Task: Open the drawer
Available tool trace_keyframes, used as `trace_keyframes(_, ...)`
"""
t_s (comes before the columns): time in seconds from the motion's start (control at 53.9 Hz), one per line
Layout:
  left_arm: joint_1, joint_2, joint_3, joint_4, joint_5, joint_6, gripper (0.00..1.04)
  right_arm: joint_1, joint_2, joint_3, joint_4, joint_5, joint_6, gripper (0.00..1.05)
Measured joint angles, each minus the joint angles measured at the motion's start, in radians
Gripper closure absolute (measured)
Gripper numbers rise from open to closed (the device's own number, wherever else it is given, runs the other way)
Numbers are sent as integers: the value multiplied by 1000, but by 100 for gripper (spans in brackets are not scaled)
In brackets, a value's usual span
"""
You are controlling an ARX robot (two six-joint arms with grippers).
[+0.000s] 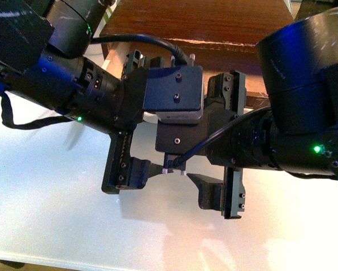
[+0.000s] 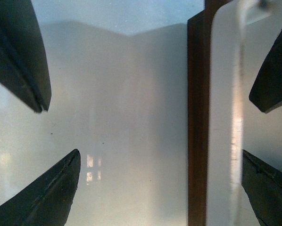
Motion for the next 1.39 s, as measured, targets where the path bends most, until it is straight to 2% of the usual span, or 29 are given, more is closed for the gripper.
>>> trace_keyframes(0.352,54,-157,-40,-19,88,-142,8,-35,-216,-64,-50,-6,12,9)
trace_keyframes(0.464,109,-220,-71,45,142,-291,8,-96,-337,-117,-54,-35,65,9)
trace_keyframes(0.556,185,-290,-109,167,182,-492,8,-173,-438,-181,-50,-43,134,9)
trace_keyframes(0.631,277,-353,-154,300,189,-712,8,-234,-529,-246,-48,-41,225,9)
trace_keyframes(0.723,400,-438,-216,412,179,-969,8,-287,-670,-322,-37,10,383,9)
trace_keyframes(0.816,500,-499,-257,470,184,-1159,8,-313,-799,-362,-44,93,556,9)
trace_keyframes(0.983,664,-595,-334,505,201,-1410,8,-335,-958,-391,-99,313,831,9)
trace_keyframes(1.02,689,-612,-352,509,212,-1443,8,-346,-977,-436,-9,323,918,14)
trace_keyframes(1.113,745,-655,-402,525,228,-1500,8,-364,-1031,-552,203,307,1025,29)
trace_keyframes(1.132,752,-661,-410,528,221,-1505,9,-368,-1045,-570,222,302,1042,32)
trace_keyframes(1.15,750,-666,-425,561,172,-1489,11,-372,-1060,-581,231,297,1055,36)
trace_keyframes(1.224,719,-696,-511,737,-89,-1395,23,-386,-1102,-606,234,287,1083,46)
trace_keyframes(1.28,692,-729,-567,810,-217,-1331,32,-398,-1130,-621,225,275,1096,56)
trace_keyframes(1.391,650,-800,-657,842,-335,-1267,50,-415,-1184,-653,195,253,1110,73)
